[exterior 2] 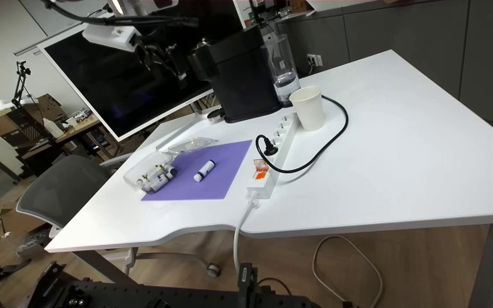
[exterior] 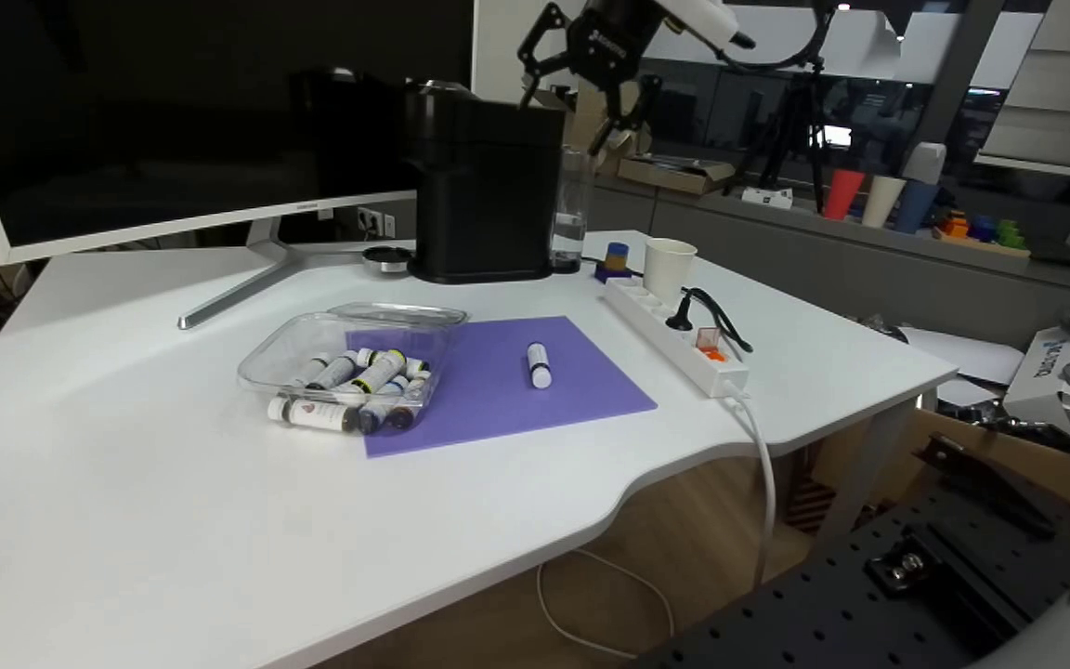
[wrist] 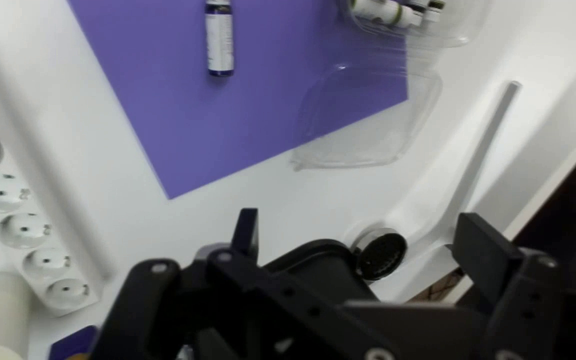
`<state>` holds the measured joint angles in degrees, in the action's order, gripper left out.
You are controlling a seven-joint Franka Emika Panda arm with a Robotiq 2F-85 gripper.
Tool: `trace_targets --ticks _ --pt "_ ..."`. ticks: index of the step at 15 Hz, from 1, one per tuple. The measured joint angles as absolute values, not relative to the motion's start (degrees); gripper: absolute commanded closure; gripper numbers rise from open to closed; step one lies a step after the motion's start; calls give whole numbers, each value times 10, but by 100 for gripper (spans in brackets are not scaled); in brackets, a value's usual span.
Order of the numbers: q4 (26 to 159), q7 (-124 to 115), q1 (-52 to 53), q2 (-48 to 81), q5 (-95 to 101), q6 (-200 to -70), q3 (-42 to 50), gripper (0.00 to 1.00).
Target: Close the box
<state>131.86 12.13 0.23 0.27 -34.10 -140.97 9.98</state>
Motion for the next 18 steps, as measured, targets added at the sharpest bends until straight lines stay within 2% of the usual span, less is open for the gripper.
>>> trace_targets --ticks 5,18 --pt "1251 278 -5 81 -571 -1373 42 0" --pt "1221 266 -43 188 -591 -1326 32 0"
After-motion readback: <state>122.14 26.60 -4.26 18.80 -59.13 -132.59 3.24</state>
